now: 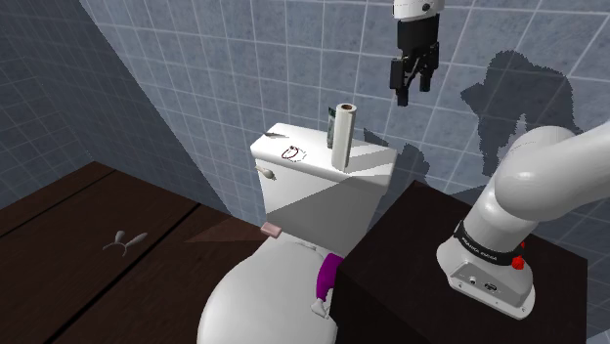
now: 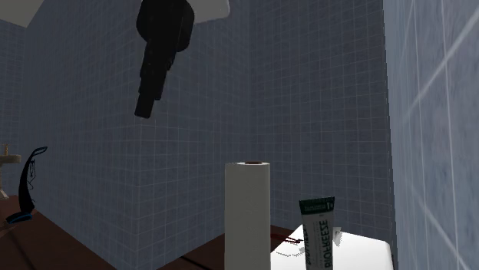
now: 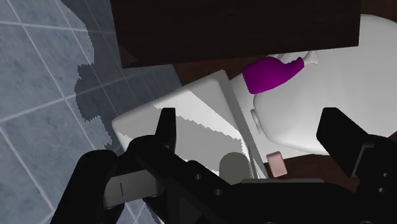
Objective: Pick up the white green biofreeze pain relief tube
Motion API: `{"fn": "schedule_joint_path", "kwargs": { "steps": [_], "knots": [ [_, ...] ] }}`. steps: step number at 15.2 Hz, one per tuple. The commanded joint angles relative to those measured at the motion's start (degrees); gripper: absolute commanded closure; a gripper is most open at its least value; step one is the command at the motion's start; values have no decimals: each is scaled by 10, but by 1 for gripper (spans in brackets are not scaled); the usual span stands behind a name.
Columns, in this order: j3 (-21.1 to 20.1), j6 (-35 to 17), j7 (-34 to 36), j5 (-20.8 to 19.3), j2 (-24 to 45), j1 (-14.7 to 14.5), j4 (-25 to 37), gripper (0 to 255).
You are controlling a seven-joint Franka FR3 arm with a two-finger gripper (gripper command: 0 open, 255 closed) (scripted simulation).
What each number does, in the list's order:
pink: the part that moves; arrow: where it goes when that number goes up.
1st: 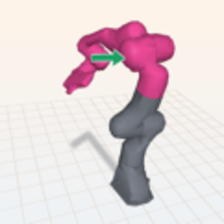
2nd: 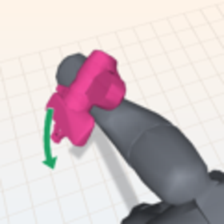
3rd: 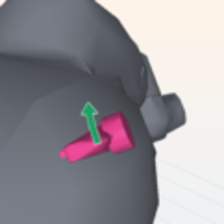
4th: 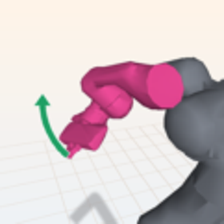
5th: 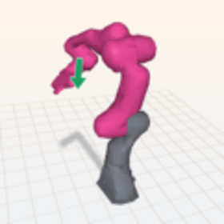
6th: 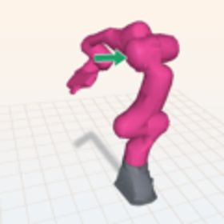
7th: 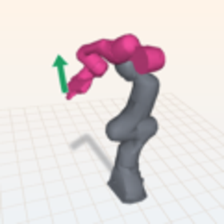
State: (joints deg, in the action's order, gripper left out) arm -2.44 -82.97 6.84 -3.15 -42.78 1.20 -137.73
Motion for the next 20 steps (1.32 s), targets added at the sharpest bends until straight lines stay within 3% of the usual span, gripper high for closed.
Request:
{"fn": "schedule_joint_path", "kwargs": {
  "steps": [1, 10, 20],
  "knots": [
    [0, 0, 0, 0, 0, 0, 0, 0],
    [-2, -170, 68, 0, 158, 30, 31, 0],
    [6, -306, 138, -11, 348, 59, 134, 0]
  ]
}}
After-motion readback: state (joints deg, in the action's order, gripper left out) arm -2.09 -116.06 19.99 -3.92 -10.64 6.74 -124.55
